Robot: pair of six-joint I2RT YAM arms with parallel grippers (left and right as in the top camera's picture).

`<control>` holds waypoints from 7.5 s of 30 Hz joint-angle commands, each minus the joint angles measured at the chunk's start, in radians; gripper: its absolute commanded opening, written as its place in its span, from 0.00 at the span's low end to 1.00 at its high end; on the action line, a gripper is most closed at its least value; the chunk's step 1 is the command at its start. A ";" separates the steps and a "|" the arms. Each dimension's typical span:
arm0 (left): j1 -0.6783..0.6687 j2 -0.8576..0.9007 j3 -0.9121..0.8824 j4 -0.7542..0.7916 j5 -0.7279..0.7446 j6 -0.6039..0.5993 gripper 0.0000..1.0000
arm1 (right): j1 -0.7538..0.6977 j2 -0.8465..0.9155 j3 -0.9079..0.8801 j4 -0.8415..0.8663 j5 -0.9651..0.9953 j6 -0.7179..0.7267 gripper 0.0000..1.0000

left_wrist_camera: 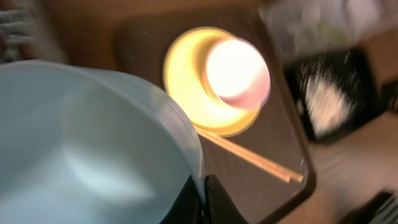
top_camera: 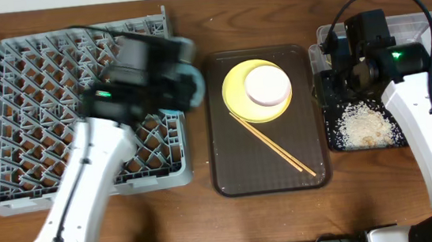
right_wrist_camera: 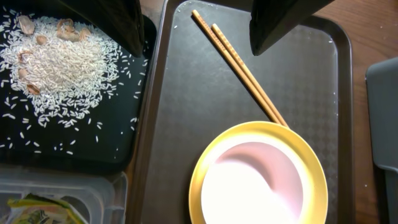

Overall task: Sort waste into correct bins and load items into the dishwasher rack
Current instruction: 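Carry the blue bowl into the dish rack and set it down, then reach the left gripper to the pink bowl on the yellow plate, grasp, then carry the pink bowl into the dish rack and release it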

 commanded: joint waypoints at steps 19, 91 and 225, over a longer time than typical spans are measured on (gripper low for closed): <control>0.590 0.320 0.005 0.093 0.863 0.039 0.06 | 0.006 0.000 0.003 0.002 0.010 0.013 0.52; 0.717 0.270 -0.048 -0.125 0.362 0.034 0.78 | 0.006 0.000 0.003 -0.001 0.010 0.012 0.53; 0.470 0.496 -0.017 1.031 0.723 -0.747 0.06 | -0.234 0.000 0.003 -0.151 0.159 0.140 0.57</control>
